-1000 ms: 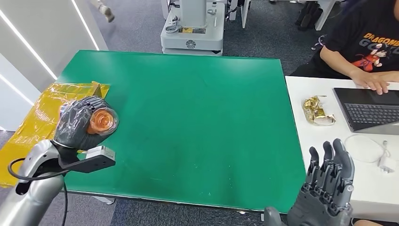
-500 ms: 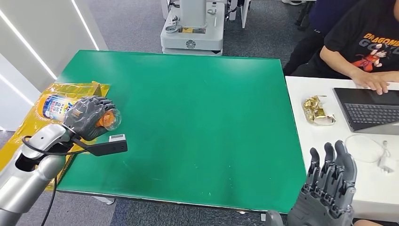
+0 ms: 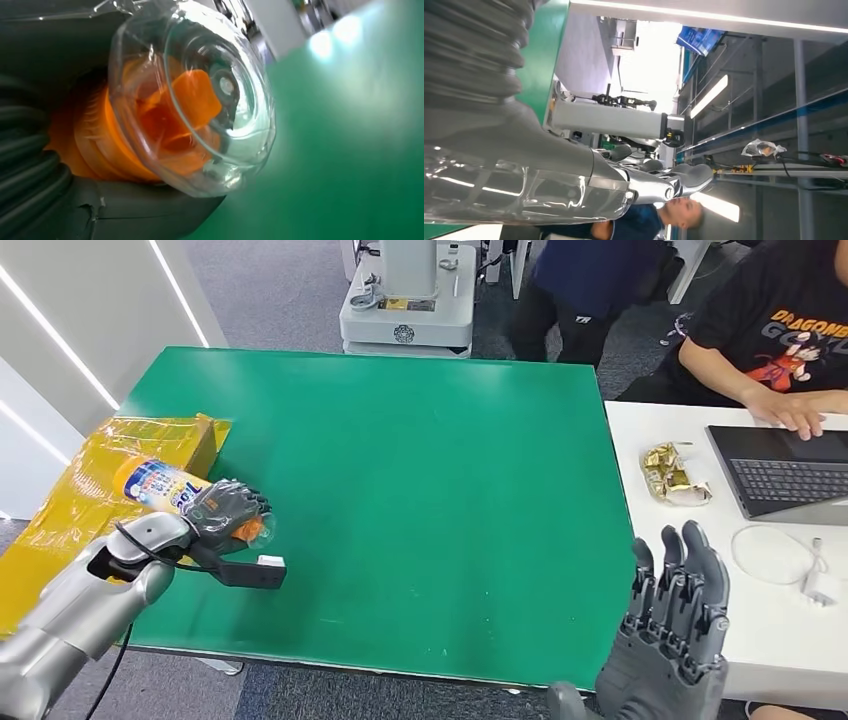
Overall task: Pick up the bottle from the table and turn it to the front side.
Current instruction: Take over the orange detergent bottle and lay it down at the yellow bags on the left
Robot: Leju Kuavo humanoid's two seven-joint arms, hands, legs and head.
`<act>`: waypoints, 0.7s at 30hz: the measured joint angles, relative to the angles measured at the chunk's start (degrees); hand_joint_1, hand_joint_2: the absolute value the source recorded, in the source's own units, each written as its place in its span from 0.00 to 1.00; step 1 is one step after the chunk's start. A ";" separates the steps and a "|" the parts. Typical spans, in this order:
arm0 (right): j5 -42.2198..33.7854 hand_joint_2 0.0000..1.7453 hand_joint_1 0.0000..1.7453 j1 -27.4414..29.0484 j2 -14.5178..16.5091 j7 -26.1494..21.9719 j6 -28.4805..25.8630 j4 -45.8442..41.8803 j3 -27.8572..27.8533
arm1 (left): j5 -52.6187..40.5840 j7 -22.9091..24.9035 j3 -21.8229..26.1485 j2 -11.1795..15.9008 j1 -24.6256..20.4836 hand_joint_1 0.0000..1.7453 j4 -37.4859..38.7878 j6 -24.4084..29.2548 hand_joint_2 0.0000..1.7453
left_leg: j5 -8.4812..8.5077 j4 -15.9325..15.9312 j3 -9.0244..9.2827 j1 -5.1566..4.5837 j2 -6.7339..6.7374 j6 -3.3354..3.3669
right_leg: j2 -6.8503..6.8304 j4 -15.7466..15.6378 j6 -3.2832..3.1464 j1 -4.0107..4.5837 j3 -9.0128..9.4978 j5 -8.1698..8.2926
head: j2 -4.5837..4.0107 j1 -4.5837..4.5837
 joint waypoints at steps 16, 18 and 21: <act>-0.80 1.00 0.00 -1.84 -1.19 1.02 -0.30 0.89 1.57 | -0.54 5.39 -0.55 -2.63 -1.53 1.00 16.32 2.29 1.00 | 0.00 0.00 -0.02 0.00 -0.04 0.00 | -0.03 0.01 0.00 0.00 0.02 0.00 | 0.00 0.00; -0.96 1.00 0.00 -2.14 -1.35 1.08 -0.03 0.89 1.60 | -0.55 5.41 -0.12 -2.69 -1.38 1.00 16.81 2.73 1.00 | 0.00 -0.01 -0.01 0.00 -0.06 0.00 | -0.05 0.02 0.00 0.00 0.04 0.00 | 0.00 0.01; -1.43 1.00 0.00 -2.42 -1.52 0.96 0.14 0.95 1.67 | -0.88 5.45 0.48 -2.71 -1.01 1.00 16.98 2.79 1.00 | 0.00 -0.02 0.01 0.00 -0.02 0.00 | -0.03 0.03 0.00 0.00 0.05 0.00 | 0.00 0.00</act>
